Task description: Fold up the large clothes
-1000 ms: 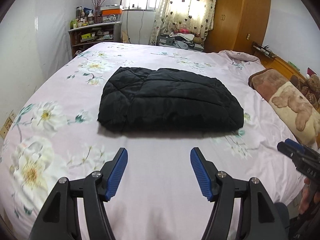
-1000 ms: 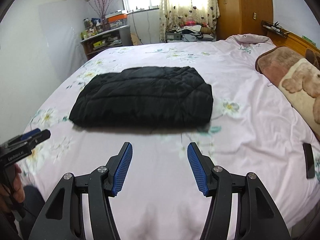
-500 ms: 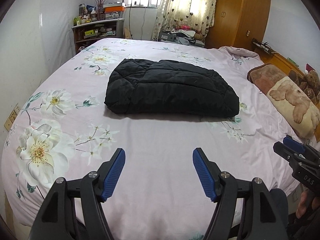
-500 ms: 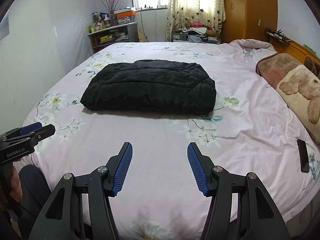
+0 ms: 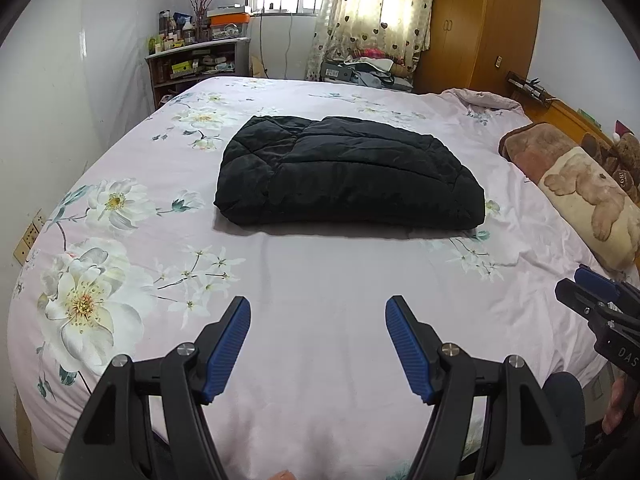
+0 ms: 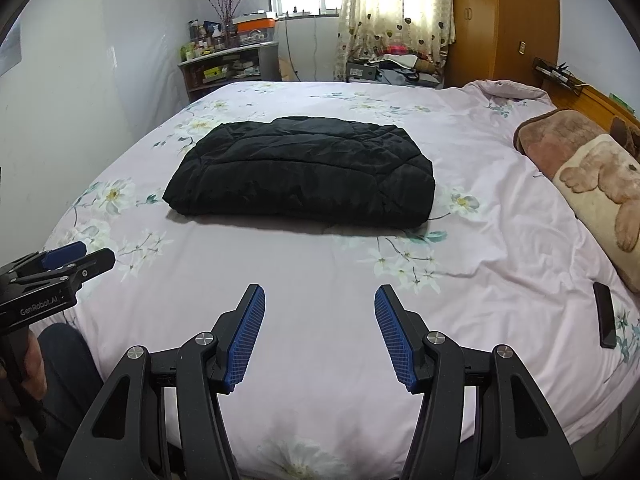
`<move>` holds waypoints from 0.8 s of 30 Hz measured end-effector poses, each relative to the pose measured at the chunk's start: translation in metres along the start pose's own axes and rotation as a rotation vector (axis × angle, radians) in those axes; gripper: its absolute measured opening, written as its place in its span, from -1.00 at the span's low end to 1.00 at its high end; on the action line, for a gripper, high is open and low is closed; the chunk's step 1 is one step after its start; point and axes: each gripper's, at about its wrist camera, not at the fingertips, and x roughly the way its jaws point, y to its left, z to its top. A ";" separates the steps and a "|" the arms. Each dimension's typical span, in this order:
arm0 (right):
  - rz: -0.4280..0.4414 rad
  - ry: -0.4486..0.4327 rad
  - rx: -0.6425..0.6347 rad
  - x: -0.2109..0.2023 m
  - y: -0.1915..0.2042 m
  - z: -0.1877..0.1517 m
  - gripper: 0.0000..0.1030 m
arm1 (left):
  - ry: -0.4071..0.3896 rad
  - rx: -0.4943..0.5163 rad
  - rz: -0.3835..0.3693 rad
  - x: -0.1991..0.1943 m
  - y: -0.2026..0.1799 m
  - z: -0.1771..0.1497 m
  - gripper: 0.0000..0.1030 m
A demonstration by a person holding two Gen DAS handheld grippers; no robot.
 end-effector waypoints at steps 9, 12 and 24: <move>0.000 0.003 -0.001 0.000 0.002 -0.001 0.12 | -0.001 0.001 0.006 -0.001 -0.001 -0.001 0.40; 0.000 0.003 -0.001 0.000 0.003 -0.001 0.12 | 0.002 -0.007 0.003 -0.003 0.000 -0.002 0.40; 0.002 0.003 -0.004 -0.001 0.003 -0.001 0.12 | -0.005 -0.003 0.029 -0.004 -0.004 -0.003 0.40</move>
